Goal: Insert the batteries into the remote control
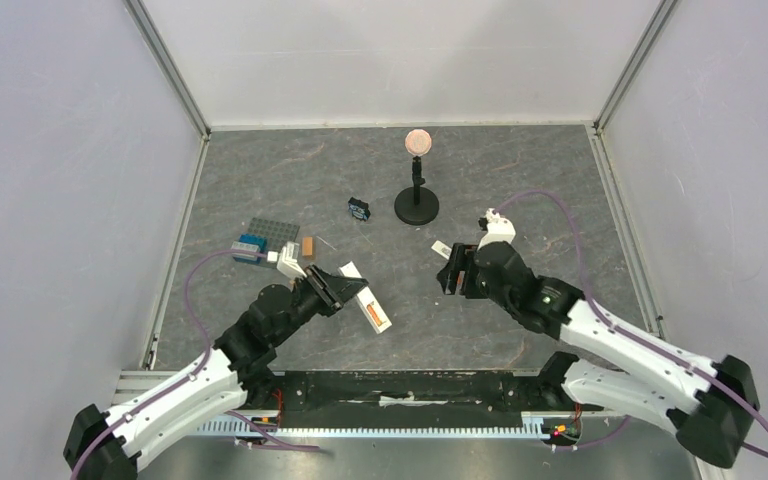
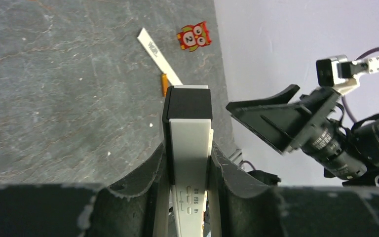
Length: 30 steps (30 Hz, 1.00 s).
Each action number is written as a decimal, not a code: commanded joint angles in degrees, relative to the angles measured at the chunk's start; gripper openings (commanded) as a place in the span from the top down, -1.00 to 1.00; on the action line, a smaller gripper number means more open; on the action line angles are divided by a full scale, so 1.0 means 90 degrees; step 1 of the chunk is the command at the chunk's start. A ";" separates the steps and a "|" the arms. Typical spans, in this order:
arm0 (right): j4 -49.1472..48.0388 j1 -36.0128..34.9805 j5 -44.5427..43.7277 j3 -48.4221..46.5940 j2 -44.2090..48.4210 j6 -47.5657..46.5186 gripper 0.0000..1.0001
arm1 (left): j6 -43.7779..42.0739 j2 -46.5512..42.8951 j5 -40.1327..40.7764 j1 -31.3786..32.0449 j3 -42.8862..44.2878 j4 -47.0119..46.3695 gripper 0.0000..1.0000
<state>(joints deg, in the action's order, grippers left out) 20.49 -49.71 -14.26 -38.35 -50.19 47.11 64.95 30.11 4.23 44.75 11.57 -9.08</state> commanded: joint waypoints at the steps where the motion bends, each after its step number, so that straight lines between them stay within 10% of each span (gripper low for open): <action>1: 0.0586 0.0443 -0.1028 -0.0124 -0.0847 -0.0943 -0.38 | -0.0418 0.0221 0.0033 0.0007 -0.0113 -0.0369 0.96; 13: -0.0383 0.0847 -0.1202 -0.0559 -0.3430 -0.1314 -0.04 | -0.0458 0.0963 -0.0191 -0.0002 -0.0105 -0.0525 0.96; 30: -0.0986 0.1147 -0.0881 -0.0351 -0.4106 -0.1518 0.41 | -0.0427 0.0819 -0.0138 -0.0017 -0.0270 -0.0531 0.96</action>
<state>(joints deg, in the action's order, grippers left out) 15.46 -40.75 -23.14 -42.39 -86.78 34.76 62.08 38.70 2.72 44.75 8.93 -10.83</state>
